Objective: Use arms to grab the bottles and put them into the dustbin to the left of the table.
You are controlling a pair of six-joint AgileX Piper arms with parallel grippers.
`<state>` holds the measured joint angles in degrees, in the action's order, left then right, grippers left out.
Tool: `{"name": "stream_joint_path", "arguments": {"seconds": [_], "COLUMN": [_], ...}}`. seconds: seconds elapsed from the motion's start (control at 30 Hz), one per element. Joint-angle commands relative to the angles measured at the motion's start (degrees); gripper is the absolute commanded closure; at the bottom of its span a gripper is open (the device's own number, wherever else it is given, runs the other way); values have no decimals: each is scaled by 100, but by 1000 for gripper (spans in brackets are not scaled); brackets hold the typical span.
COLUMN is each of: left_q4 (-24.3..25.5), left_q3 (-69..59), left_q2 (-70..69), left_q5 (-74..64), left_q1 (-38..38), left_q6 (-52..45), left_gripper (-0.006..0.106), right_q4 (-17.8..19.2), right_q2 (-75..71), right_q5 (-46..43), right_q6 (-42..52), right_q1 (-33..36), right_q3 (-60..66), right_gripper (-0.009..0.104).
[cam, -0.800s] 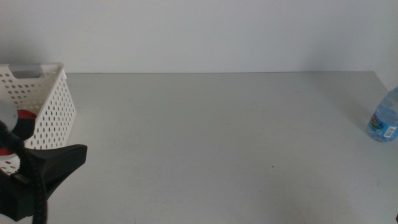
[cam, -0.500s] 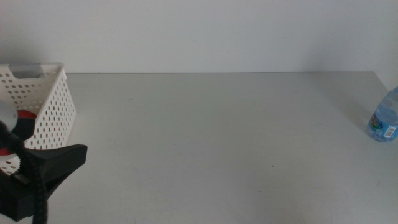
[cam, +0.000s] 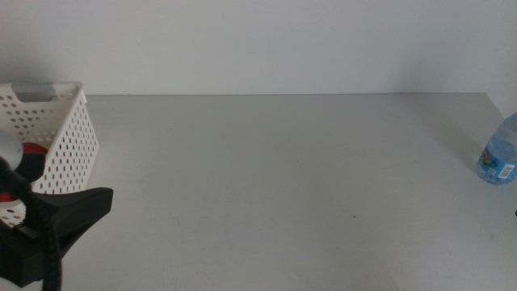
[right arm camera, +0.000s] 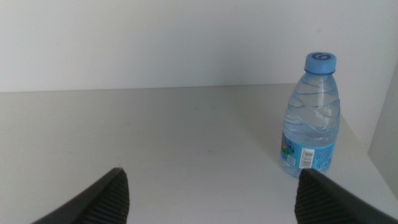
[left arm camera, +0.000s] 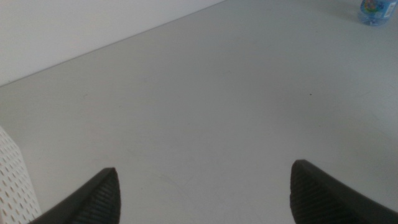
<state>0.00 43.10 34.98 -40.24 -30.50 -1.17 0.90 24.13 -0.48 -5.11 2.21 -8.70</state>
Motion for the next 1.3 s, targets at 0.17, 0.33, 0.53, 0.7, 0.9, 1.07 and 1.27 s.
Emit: {"name": "stream_joint_path", "arguments": {"seconds": [0.17,0.33,0.53,0.7,0.9,1.07,1.27], "left_q4": [-50,-50,-50,-50,-50,-50,-50], "left_q3": [167,167,167,167,167,167,167], "left_q2": [7,7,7,7,7,7,7], "left_q5": [415,415,415,415,415,415,415], "left_q1": [-43,-43,-43,-43,-43,-43,-43], "left_q6": [54,54,54,54,54,54,54], "left_gripper": [7,7,7,7,7,7,7], "right_q4": [46,46,41,25,-32,-740,-1762], "right_q2": [1050,1741,2384,3187,4033,4528,5274], "right_q5": [-1381,-2063,-2785,-3544,-4551,-5235,-5623], "right_q6": [35,-24,-30,-59,20,386,1394], "right_q1": [10,10,10,10,3,3,3], "right_q3": [-40,63,63,63,47,-51,-184], "right_gripper": [1,1,1,1,1,1,1]}}
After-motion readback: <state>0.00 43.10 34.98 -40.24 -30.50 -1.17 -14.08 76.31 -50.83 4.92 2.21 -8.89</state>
